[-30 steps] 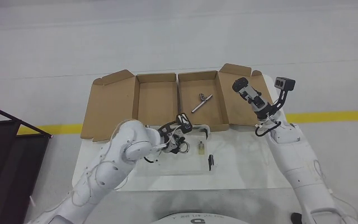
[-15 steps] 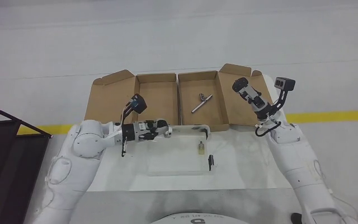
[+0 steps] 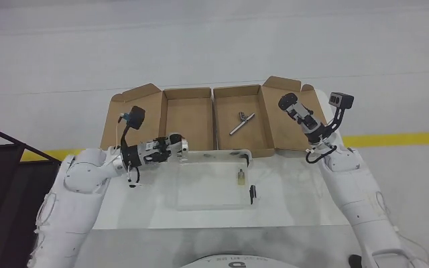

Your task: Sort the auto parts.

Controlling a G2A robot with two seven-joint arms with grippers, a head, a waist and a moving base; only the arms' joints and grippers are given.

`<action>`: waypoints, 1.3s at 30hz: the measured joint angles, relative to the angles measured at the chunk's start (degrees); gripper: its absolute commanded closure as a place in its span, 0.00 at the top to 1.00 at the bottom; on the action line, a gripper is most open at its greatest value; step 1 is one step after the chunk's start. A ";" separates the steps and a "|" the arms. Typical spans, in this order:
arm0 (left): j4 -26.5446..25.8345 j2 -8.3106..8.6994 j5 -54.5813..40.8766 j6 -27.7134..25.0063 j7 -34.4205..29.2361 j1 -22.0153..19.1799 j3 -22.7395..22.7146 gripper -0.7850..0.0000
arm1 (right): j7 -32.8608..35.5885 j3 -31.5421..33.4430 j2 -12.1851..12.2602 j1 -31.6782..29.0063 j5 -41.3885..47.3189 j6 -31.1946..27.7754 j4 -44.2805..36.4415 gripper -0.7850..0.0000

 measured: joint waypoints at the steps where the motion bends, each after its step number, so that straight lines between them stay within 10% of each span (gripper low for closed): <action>1: 1.32 0.11 -4.56 0.11 -1.60 -0.51 0.10 0.00 | 0.00 0.00 0.00 0.00 0.00 0.00 0.00 1.00; 9: 5.76 0.01 -39.74 8.08 -14.76 -5.18 6.30 0.00 | 0.00 0.00 0.00 0.00 0.00 0.00 0.00 1.00; 18: 13.74 -4.38 -71.57 24.83 -31.41 -6.78 4.91 0.00 | 0.00 0.00 0.00 0.00 0.00 0.00 0.00 1.00; 28: 14.45 -7.56 -61.02 23.74 -30.39 -6.79 -0.74 0.00 | 0.00 0.00 0.00 0.00 0.00 0.00 0.00 1.00; 39: 9.83 -7.69 -11.88 -3.22 -1.46 1.34 -12.10 0.00 | 0.00 0.00 0.00 0.00 0.00 0.00 0.00 1.00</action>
